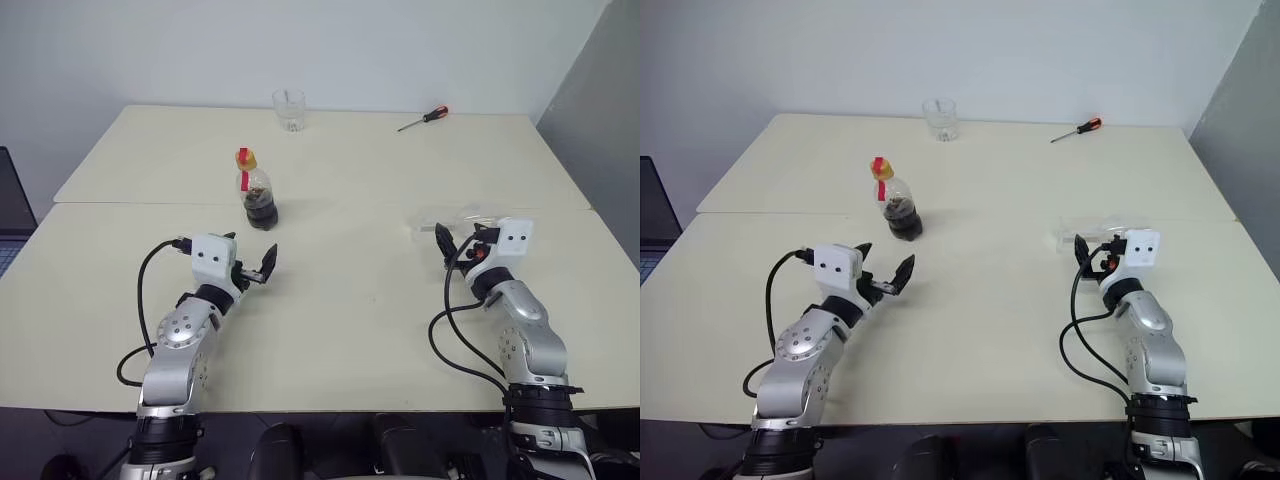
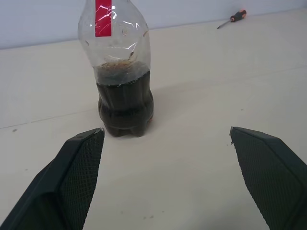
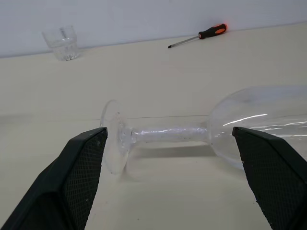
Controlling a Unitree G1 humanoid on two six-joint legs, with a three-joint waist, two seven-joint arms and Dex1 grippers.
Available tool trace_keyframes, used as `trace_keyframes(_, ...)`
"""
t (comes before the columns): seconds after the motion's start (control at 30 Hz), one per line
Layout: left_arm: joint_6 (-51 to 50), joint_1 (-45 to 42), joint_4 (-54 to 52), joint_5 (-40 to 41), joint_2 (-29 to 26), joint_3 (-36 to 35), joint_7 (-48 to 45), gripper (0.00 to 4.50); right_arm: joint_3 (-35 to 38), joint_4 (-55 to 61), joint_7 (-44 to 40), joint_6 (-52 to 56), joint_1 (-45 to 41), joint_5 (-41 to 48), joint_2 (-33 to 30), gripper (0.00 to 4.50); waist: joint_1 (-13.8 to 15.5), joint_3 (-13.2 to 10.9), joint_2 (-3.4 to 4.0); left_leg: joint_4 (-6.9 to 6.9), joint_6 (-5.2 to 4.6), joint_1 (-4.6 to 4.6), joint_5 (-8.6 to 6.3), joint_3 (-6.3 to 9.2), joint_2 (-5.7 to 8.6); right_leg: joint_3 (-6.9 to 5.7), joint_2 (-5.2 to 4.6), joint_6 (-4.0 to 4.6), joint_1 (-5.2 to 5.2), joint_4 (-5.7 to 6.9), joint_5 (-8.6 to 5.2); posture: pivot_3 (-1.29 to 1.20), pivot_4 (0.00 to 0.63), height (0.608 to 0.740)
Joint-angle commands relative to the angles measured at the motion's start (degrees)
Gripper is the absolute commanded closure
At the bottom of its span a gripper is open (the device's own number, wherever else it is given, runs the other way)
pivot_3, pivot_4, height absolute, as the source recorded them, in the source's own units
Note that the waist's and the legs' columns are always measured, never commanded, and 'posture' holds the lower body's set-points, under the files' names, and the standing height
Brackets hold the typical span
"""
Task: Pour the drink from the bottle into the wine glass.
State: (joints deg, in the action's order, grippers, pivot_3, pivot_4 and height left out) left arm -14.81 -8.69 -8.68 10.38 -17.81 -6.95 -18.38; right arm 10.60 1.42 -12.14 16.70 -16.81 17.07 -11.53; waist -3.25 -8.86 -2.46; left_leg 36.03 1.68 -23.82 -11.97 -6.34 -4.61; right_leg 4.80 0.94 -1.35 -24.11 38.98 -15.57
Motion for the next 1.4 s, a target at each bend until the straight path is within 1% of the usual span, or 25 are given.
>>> trace_keyframes(0.03,0.9,-0.2,-1.3,0.7,0.6,-0.8,0.6,0.03,0.4,2.0,-0.6,-0.4,-0.8,1.2,0.1,0.04,0.0,0.0,0.0,0.0,0.0,0.0,0.0,0.0,0.0,0.0,0.0,0.0,0.0,0.0,0.0,0.0,0.15,0.74)
trace_keyframes(0.13,1.0,-0.1,-0.7,1.3,0.8,-2.2,1.3,0.03,0.2,3.2,-2.2,0.0,-0.4,2.4,0.2,0.04,0.0,0.0,0.0,0.0,0.0,0.0,0.0,0.0,0.01,0.0,0.0,0.0,0.0,0.0,0.0,0.0,0.15,0.74)
trace_keyframes(0.23,1.1,-0.9,1.0,0.6,0.3,-3.4,3.0,0.03,-2.3,6.2,-7.7,1.8,0.5,5.4,-0.6,0.04,0.0,0.0,0.0,0.0,0.0,0.0,0.0,0.0,0.01,0.01,0.0,0.0,0.0,0.0,0.0,0.0,0.15,0.74)
trace_keyframes(0.33,2.3,-3.5,4.0,-0.4,0.2,-3.5,4.0,0.03,-8.0,9.7,-14.3,6.1,0.8,6.6,-3.3,0.04,0.0,0.0,0.01,0.0,-0.01,0.0,0.0,0.06,-0.01,-0.07,0.02,-0.01,0.01,0.01,0.0,0.0,0.15,0.74)
trace_keyframes(0.43,3.1,-8.5,9.1,-0.9,1.3,-2.6,5.0,0.03,-15.8,10.6,-21.0,7.7,-0.1,3.3,-7.9,0.04,0.2,0.0,-0.03,0.03,-0.03,-0.03,0.02,0.12,0.01,-0.43,0.0,-0.01,0.05,0.0,0.0,0.0,0.15,0.74)
trace_keyframes(0.5,3.6,-11.2,11.9,-1.3,1.9,-2.0,5.4,0.03,-17.6,9.9,-22.8,7.5,-1.1,2.7,-9.0,0.04,0.5,0.0,-0.04,0.08,-0.07,-0.08,0.04,0.12,0.03,-0.59,-0.01,-0.01,0.09,-0.01,0.0,0.0,0.15,0.74)
trace_keyframes(0.63,6.7,-16.4,19.4,-4.4,2.2,-0.2,6.7,0.03,-17.4,8.2,-23.0,6.8,-3.3,2.3,-8.7,0.04,1.0,0.0,-0.04,0.08,-0.1,-0.11,0.06,0.11,0.04,-0.65,-0.02,0.0,0.08,-0.01,0.0,0.0,0.15,0.74)
trace_keyframes(0.77,9.6,-20.6,26.5,-6.2,2.5,0.2,8.5,0.03,-17.8,8.4,-23.2,6.6,-2.8,1.9,-8.3,0.04,1.1,0.0,-0.04,0.05,-0.1,-0.12,0.06,0.12,0.02,-0.68,0.0,0.16,0.07,-0.01,0.09,0.0,0.15,0.74)
trace_keyframes(1.17,18.8,-31.5,44.5,-7.5,4.2,1.3,7.4,0.03,-18.3,9.8,-23.1,7.4,-1.7,1.9,-8.1,0.04,1.5,0.0,-0.05,0.07,-0.09,-0.23,0.07,0.05,0.04,-0.79,-0.03,0.18,0.04,-0.01,0.1,0.0,0.15,0.74)
trace_keyframes(1.27,21.3,-33.8,49.4,-7.7,3.9,1.3,7.1,0.03,-18.3,10.1,-22.9,7.5,-1.6,1.9,-8.1,0.04,1.4,0.0,-0.05,0.06,-0.09,-0.22,0.07,0.06,0.03,-0.81,-0.01,0.18,0.04,0.0,0.1,0.0,0.15,0.74)
trace_keyframes(1.4,25.5,-38.9,59.2,-8.4,2.5,1.4,6.0,0.03,-17.8,10.2,-22.7,7.5,-1.6,1.8,-8.4,0.04,1.4,0.0,-0.06,0.06,-0.08,-0.24,0.07,0.06,0.04,-0.83,-0.01,0.18,0.04,-0.01,0.1,0.0,0.15,0.74)
